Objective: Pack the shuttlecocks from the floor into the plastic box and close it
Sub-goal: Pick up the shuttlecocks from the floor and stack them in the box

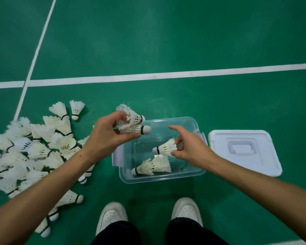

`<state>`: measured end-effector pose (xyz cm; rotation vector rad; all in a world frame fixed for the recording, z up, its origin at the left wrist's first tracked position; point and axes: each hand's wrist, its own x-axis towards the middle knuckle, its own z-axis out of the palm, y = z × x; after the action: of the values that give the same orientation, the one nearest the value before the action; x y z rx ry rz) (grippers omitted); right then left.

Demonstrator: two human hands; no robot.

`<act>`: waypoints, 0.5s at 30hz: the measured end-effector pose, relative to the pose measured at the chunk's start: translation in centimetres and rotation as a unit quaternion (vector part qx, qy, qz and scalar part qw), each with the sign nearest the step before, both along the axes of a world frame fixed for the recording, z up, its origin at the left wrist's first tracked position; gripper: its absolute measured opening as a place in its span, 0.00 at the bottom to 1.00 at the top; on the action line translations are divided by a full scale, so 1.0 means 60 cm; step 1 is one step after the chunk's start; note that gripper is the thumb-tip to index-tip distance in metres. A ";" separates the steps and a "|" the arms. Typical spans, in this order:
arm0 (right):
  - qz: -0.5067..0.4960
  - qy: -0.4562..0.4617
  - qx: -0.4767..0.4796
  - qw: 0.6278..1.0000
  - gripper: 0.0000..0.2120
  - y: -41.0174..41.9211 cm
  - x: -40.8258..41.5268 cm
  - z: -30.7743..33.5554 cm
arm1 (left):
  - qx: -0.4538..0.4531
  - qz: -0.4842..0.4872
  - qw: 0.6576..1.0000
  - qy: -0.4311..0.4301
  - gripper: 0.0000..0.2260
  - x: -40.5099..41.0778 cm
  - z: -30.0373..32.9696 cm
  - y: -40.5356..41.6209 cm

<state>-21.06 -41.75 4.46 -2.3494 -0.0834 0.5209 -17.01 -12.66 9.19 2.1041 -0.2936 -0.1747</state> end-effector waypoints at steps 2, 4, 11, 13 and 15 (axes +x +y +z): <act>0.022 -0.001 0.001 1.000 0.40 0.037 0.015 -0.024 | -0.006 0.007 1.000 0.003 0.16 -0.001 0.002 0.003; 0.033 -0.006 0.006 0.999 0.39 0.071 0.029 -0.050 | -0.007 0.006 1.000 0.000 0.17 -0.004 0.004 0.005; 0.057 0.024 -0.005 0.998 0.38 0.141 0.035 -0.118 | -0.027 0.019 0.999 0.001 0.15 -0.013 0.001 0.018; 0.058 0.018 -0.005 0.998 0.38 0.147 0.032 -0.129 | -0.027 0.012 1.000 0.001 0.15 -0.015 0.002 0.022; 0.054 0.026 0.003 0.998 0.39 0.147 0.032 -0.127 | -0.018 0.002 1.000 -0.008 0.15 -0.015 0.008 0.026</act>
<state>-19.13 -32.92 -3.16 -2.3340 -0.1874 0.6330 -17.93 -11.12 9.66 2.0702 -0.2995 -0.1490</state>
